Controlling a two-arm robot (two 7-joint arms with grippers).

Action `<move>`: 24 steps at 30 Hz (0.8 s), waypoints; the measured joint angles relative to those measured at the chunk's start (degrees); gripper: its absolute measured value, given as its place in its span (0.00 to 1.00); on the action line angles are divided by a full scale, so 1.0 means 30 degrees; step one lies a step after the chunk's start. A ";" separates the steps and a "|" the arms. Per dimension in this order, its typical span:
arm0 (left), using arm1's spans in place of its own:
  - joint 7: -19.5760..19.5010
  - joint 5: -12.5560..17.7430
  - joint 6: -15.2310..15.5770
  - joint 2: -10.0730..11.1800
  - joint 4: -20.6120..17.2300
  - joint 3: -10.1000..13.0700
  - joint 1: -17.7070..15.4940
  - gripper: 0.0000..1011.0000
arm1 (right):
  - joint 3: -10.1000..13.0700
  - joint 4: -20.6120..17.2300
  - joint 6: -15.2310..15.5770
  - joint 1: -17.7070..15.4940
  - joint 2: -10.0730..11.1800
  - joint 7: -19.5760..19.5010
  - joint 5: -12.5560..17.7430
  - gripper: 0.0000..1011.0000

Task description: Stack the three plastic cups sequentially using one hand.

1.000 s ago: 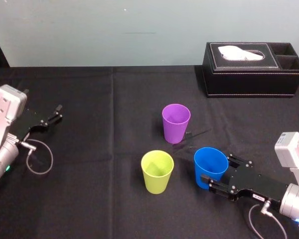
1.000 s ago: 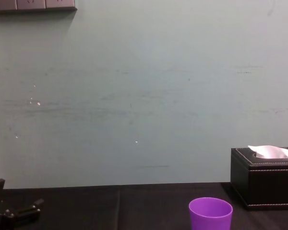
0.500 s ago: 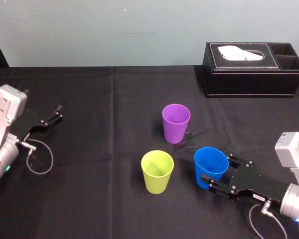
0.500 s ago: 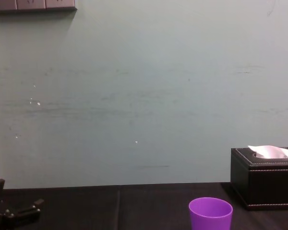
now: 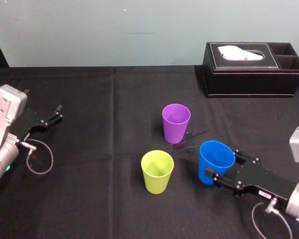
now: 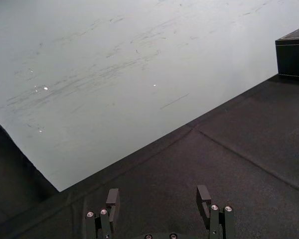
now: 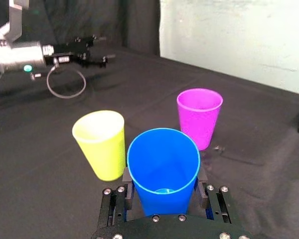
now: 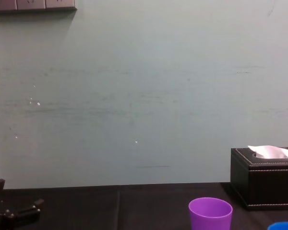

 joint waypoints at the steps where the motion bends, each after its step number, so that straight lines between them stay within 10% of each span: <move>1: 0.0000 0.0000 0.0000 0.0000 0.0001 0.0001 0.0000 1.00 | 0.0110 -0.0176 0.0076 -0.0108 0.0052 -0.0078 0.0089 0.71; 11: 0.0000 0.0000 -0.0001 0.0000 0.0000 0.0001 0.0000 1.00 | 0.0896 -0.2199 0.1479 -0.0374 0.0569 -0.0942 0.1161 0.71; 24: 0.0000 0.0000 0.0000 0.0000 0.0000 0.0001 0.0000 1.00 | -0.0160 -0.2234 0.2435 0.2322 0.0060 -0.1856 0.0032 0.71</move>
